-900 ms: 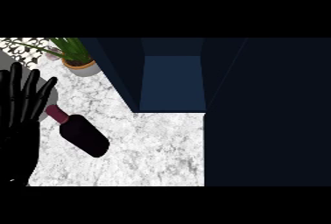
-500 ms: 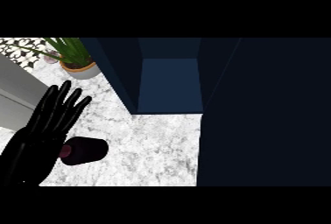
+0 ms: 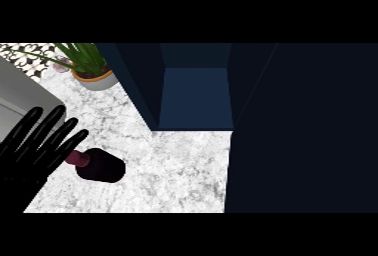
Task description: Pick up the wine, place it into the cabinet and close the cabinet
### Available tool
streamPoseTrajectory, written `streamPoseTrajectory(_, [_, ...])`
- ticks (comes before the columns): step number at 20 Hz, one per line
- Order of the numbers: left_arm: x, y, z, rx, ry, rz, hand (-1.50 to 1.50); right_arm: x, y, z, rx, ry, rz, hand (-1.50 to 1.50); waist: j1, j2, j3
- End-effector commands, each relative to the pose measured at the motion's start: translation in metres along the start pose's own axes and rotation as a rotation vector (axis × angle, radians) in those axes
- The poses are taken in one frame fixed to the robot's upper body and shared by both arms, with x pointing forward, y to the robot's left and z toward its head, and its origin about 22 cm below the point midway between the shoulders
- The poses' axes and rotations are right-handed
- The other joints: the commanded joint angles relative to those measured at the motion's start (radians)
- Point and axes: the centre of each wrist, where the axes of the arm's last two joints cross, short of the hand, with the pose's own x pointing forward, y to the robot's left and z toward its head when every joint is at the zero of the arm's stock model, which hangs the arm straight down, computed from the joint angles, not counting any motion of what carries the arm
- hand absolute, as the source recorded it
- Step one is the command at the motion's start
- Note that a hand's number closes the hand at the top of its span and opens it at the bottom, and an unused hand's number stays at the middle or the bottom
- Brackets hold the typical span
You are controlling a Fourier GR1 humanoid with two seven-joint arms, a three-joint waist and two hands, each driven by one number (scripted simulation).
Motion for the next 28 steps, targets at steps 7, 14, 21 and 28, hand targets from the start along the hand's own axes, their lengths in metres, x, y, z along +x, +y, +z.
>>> streamPoseTrajectory(7, [0.043, -0.022, 0.015, -0.004, 0.011, 0.033, -1.50, 0.045, 0.010, 0.000, -0.008, 0.014, -0.008, -1.50, 0.008, 0.001, 0.000])
streamPoseTrajectory(14, [0.075, -0.007, 0.019, 0.072, 0.011, 0.067, -1.50, 0.049, 0.010, 0.010, 0.002, 0.007, -0.006, -1.50, 0.002, 0.001, 0.001])
streamPoseTrajectory(21, [0.089, 0.015, 0.023, 0.111, 0.014, 0.028, -1.50, 0.053, 0.015, -0.008, -0.011, 0.029, -0.017, -1.50, 0.004, 0.002, 0.000])
streamPoseTrajectory(28, [0.083, 0.033, 0.027, 0.165, 0.026, 0.001, -1.50, 0.072, 0.012, 0.005, -0.018, 0.005, 0.006, -1.50, 0.000, 0.001, 0.000])
